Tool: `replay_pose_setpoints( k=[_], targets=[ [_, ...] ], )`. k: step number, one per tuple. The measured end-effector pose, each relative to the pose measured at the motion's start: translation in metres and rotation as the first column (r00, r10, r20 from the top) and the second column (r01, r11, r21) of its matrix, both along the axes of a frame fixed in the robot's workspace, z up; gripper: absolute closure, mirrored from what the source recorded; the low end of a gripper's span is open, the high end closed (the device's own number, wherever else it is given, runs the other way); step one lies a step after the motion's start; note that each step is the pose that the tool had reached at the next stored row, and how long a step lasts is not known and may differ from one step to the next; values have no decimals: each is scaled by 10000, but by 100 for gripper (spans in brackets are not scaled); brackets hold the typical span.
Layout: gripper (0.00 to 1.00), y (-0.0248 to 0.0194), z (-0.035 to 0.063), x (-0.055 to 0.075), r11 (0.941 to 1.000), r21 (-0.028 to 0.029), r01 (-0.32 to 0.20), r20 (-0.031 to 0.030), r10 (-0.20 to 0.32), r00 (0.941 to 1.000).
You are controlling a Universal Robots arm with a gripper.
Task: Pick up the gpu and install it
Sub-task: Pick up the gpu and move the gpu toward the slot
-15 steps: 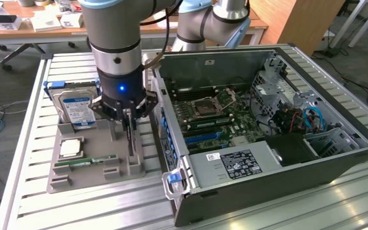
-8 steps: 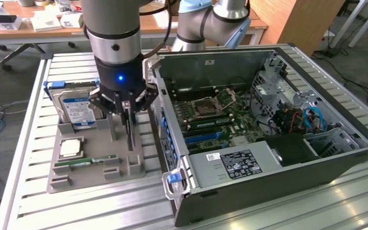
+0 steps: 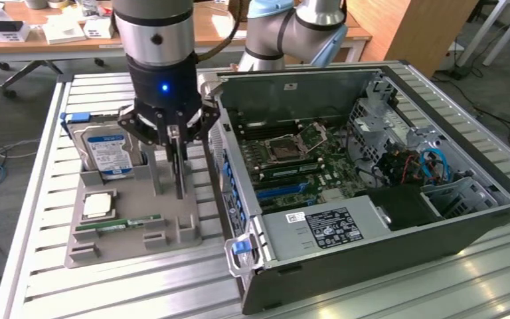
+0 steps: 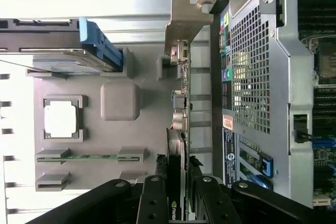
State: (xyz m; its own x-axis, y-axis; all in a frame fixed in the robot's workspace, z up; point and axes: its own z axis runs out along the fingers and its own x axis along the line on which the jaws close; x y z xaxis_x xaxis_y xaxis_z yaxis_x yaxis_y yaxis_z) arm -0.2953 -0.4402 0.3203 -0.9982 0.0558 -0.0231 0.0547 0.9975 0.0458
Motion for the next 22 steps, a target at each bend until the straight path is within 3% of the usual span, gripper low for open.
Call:
replay_pose_setpoints(
  k=[22],
  targets=[
    [74,0,813,0,10000,1,-72,1,72,10000]
  ],
)
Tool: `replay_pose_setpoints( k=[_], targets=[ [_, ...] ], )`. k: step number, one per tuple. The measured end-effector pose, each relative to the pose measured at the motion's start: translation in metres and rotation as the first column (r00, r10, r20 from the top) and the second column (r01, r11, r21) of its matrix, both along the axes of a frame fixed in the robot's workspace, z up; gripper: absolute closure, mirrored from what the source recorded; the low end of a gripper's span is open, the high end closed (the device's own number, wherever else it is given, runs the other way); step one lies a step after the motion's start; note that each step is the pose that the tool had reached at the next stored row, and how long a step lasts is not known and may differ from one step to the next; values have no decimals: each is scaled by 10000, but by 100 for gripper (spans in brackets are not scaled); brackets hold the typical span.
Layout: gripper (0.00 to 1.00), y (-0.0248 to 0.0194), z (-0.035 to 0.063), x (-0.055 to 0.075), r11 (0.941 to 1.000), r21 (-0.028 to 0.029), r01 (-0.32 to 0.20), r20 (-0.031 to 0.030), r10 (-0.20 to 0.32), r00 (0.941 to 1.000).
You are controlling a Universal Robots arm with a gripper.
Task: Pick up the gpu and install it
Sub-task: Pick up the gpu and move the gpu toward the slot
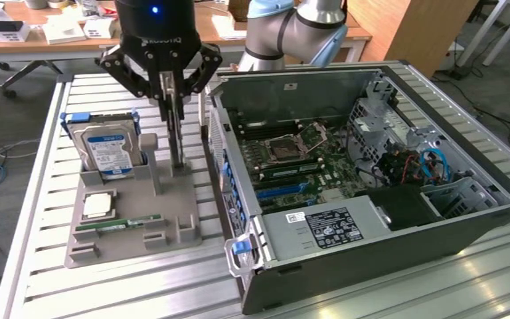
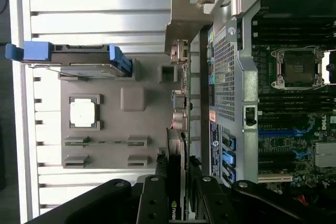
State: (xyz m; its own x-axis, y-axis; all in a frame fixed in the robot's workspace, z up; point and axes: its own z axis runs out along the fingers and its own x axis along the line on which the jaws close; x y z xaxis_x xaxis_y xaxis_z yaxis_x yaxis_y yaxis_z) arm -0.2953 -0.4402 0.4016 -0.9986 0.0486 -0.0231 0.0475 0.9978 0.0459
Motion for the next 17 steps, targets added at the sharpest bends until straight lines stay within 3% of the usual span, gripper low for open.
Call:
replay_pose_setpoints(
  k=[9,17],
  targets=[
    [74,0,191,0,10000,0,-26,0,26,10000],
    [74,0,200,2,10000,-1,-29,0,29,10000]
  ],
)
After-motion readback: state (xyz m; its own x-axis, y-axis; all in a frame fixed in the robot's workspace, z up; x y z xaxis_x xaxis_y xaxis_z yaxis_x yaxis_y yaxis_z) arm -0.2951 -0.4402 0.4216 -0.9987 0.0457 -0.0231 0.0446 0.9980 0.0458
